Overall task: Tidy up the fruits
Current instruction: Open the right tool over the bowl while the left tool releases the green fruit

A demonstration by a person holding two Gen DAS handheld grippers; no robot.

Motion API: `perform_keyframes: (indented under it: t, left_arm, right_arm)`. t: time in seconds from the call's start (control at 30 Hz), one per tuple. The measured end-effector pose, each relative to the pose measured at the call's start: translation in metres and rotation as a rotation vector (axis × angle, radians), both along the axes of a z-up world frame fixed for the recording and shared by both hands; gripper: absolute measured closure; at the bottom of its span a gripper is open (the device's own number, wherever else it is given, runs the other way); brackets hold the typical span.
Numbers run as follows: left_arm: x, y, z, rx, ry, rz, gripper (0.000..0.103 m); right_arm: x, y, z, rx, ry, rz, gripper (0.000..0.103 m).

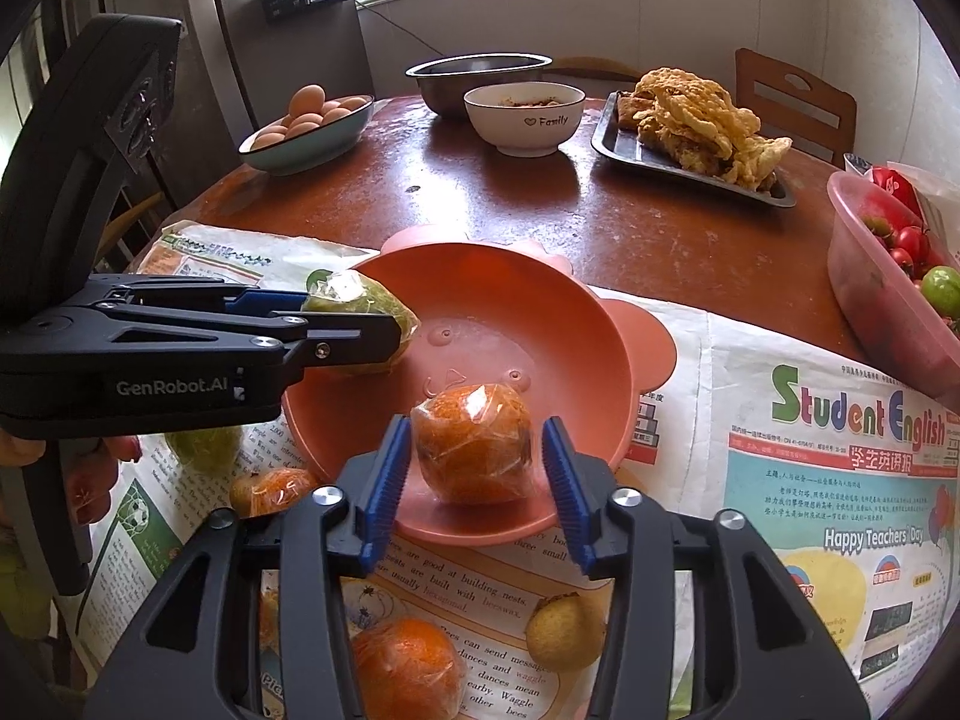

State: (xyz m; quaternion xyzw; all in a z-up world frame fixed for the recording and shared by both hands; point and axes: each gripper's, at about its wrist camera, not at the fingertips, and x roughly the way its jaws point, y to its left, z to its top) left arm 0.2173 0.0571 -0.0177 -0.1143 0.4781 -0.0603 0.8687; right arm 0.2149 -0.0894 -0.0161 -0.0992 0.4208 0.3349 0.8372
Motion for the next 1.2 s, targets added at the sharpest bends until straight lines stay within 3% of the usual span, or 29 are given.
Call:
perform_keyframes:
  t: [0.2,0.5,1.2]
  left_arm:
    - [-0.001,-0.001,-0.001,-0.001,0.0,-0.002,0.07]
    - [-0.002,0.001,0.001,0.002,-0.001,0.005,0.069]
    - [-0.019,0.007,0.025,0.016,-0.055,0.035,0.048]
  right_arm:
    - [-0.004,-0.005,0.007,0.011,-0.009,-0.01,0.046]
    - [-0.009,-0.012,0.014,0.022,-0.022,-0.025,0.042]
    - [-0.013,-0.029,0.022,0.048,-0.033,-0.087,0.021]
